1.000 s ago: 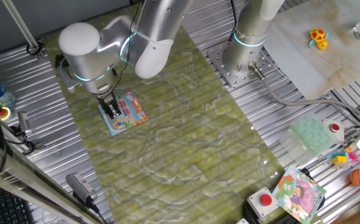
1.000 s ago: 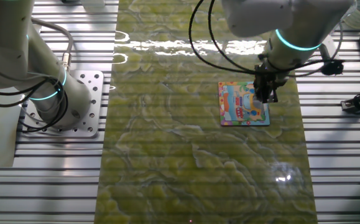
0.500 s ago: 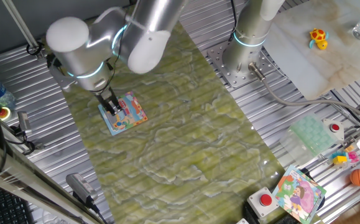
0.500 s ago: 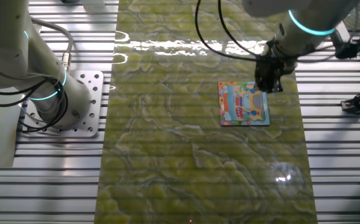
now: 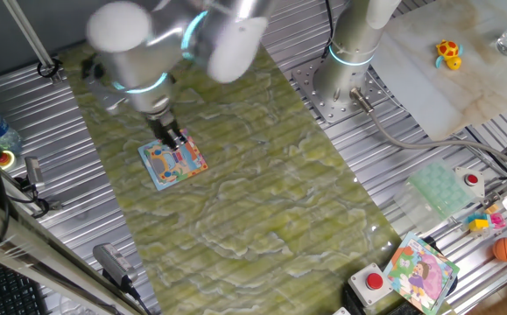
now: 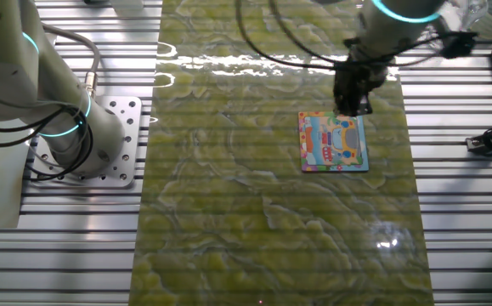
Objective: Assemble one piece of a puzzle
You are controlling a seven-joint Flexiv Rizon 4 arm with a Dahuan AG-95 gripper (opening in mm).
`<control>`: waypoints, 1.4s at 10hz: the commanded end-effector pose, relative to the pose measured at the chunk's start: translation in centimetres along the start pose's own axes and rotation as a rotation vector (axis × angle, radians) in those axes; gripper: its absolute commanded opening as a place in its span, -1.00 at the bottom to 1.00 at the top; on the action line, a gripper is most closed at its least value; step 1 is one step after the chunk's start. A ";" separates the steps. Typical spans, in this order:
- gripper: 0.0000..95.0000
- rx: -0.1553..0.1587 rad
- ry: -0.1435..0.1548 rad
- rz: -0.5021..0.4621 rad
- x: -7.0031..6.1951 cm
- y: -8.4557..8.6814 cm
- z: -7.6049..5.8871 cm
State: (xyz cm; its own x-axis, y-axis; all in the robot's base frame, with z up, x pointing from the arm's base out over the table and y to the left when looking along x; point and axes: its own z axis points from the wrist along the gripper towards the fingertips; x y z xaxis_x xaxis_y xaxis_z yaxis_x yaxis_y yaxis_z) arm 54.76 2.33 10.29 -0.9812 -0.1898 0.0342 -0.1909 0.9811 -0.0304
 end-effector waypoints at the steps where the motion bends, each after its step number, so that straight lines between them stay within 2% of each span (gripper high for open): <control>1: -1.00 0.036 -0.092 0.092 1.0 0.4 0.7; 2: -1.00 0.035 -0.094 0.098 1.4 0.5 0.9; 4: -1.00 0.036 -0.112 0.113 2.7 0.6 2.2; 6: -1.00 0.037 -0.117 0.092 3.6 0.4 2.8; 14: -1.00 0.032 -0.115 0.088 4.0 0.3 3.0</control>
State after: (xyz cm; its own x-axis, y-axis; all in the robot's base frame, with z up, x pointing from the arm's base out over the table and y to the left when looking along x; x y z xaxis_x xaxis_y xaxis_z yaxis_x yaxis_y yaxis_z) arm 50.73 1.77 7.37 -0.9904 -0.1066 -0.0877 -0.1014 0.9929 -0.0622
